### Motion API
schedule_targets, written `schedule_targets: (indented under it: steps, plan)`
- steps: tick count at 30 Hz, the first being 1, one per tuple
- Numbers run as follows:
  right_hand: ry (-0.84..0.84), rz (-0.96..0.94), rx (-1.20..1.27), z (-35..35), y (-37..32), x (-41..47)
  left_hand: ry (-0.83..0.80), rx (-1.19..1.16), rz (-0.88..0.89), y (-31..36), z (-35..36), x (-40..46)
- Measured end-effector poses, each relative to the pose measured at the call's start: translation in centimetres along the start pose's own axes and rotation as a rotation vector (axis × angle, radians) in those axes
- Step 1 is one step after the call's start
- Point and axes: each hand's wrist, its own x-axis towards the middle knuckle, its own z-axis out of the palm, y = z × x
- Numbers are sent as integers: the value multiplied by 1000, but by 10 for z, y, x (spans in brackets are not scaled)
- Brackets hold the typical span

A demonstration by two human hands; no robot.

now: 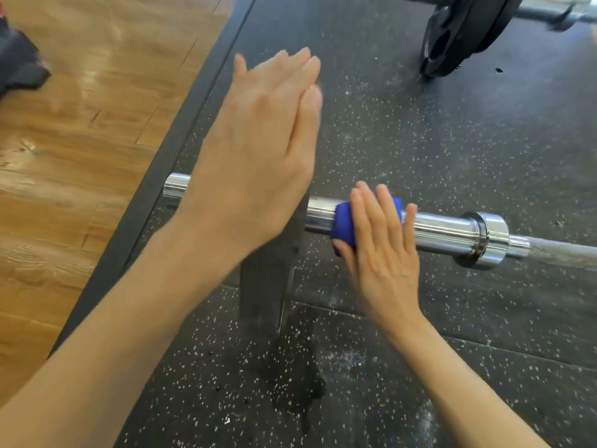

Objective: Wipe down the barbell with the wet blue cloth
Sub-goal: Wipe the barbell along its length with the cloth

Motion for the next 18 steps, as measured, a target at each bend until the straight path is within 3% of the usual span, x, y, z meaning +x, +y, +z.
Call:
schedule_targets:
  steps: [3, 6, 8, 13, 18]
  plan:
    - [20, 93, 37, 6, -10, 10, 93, 34, 42, 0, 10, -20]
    - [6, -65, 5, 15, -17, 26, 113, 31, 26, -3, 17, -8]
    - [9, -123, -63, 16, -1, 26, 96, 27, 19, -4, 16, 4]
    - [41, 3, -79, 21, 2, 28, 41, 51, 15, -7, 17, 27]
    - [35, -146, -118, 32, 0, 47, -16, 79, -6, -9, 16, 50]
